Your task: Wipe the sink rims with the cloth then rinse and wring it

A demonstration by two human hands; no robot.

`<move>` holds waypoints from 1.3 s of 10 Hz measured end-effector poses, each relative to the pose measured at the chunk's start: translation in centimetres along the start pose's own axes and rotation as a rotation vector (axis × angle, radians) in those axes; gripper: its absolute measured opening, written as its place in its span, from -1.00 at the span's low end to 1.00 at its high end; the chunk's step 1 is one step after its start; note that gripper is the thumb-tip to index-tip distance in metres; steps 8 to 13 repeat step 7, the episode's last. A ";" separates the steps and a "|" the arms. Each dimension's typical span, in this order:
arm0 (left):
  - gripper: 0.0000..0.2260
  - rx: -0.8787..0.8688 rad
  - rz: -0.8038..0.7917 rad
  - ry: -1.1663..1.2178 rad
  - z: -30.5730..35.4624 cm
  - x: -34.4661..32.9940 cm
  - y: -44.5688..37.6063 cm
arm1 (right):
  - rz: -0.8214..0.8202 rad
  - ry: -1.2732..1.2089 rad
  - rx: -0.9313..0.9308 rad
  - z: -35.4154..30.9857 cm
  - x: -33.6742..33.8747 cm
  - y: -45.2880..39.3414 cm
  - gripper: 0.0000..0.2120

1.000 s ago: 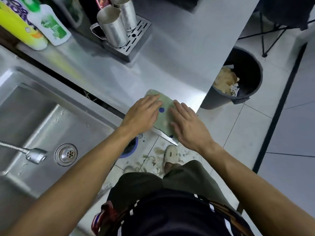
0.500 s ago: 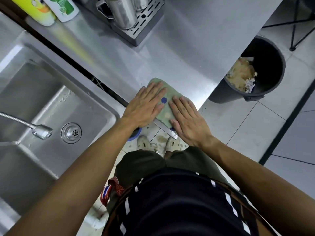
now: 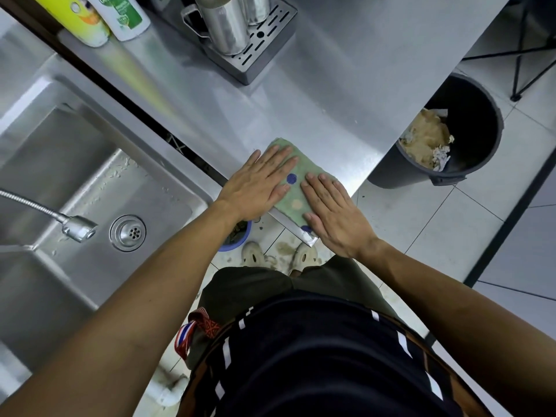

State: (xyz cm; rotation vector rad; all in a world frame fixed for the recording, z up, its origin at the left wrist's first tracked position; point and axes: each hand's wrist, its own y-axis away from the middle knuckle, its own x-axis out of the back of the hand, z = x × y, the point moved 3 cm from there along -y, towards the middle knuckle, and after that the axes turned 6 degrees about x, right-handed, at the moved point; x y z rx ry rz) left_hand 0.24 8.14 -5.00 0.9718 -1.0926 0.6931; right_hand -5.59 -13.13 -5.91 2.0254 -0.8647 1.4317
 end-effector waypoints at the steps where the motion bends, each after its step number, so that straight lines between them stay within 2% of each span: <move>1: -0.43 -0.015 -0.059 0.122 -0.6 0.3 -0.1 | -0.010 -0.052 -0.006 0.0 0.1 0.0 -0.41; 2: -0.42 0.008 -0.033 0.211 -0.9 0.3 -0.1 | 0.001 -0.115 0.007 0.3 0.3 0.2 -0.43; 4: -0.39 0.181 0.086 0.328 -0.5 -0.3 0.5 | 0.165 -0.306 -0.005 1.3 0.7 0.0 -0.57; 5: -0.47 0.305 0.210 0.278 0.7 -0.3 1.5 | 0.281 -0.303 -0.002 1.0 1.4 0.2 -0.73; 6: -0.68 0.341 0.412 0.275 2.2 -0.5 4.7 | 0.367 -0.260 -0.005 0.3 2.0 1.7 -0.90; 7: -0.79 0.312 0.399 0.306 3.9 -3.1 10.6 | 0.207 -0.325 -0.212 0.0 1.5 5.8 -0.97; 13: -0.79 0.312 0.399 0.306 3.9 -3.1 10.6 | 0.207 -0.325 -0.212 0.0 1.5 5.8 -0.97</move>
